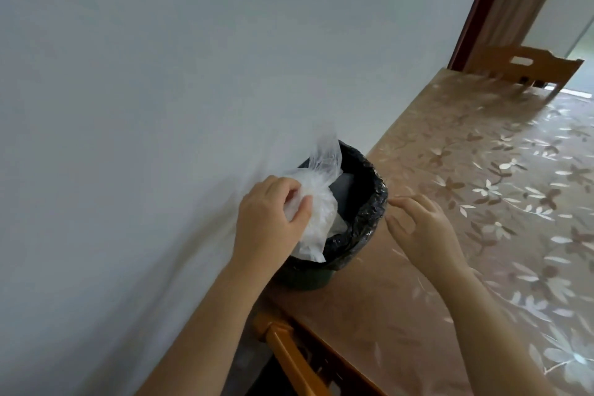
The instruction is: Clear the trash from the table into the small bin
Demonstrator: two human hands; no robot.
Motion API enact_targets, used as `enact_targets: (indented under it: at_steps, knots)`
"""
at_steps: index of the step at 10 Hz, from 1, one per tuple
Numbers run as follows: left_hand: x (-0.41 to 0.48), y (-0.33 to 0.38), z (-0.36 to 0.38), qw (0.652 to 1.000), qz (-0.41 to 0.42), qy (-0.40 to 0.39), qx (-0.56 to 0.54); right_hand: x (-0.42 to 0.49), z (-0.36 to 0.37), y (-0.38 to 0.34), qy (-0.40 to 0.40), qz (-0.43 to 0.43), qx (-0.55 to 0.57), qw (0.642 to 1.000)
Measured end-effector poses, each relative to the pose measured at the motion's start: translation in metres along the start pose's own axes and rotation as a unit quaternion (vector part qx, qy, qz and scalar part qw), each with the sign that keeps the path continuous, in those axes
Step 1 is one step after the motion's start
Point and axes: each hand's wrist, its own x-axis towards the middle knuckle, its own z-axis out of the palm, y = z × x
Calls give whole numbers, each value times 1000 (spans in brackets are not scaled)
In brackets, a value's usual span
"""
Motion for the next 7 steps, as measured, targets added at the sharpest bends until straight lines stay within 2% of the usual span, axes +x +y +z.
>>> enact_targets:
  at_steps: [5, 7]
  knots:
    - [34, -18, 81, 993, 19, -100, 58, -29, -11, 15, 31, 52, 18, 998]
    - [6, -10, 61, 994, 52, -71, 68, -30, -7, 13, 15, 53, 30, 998]
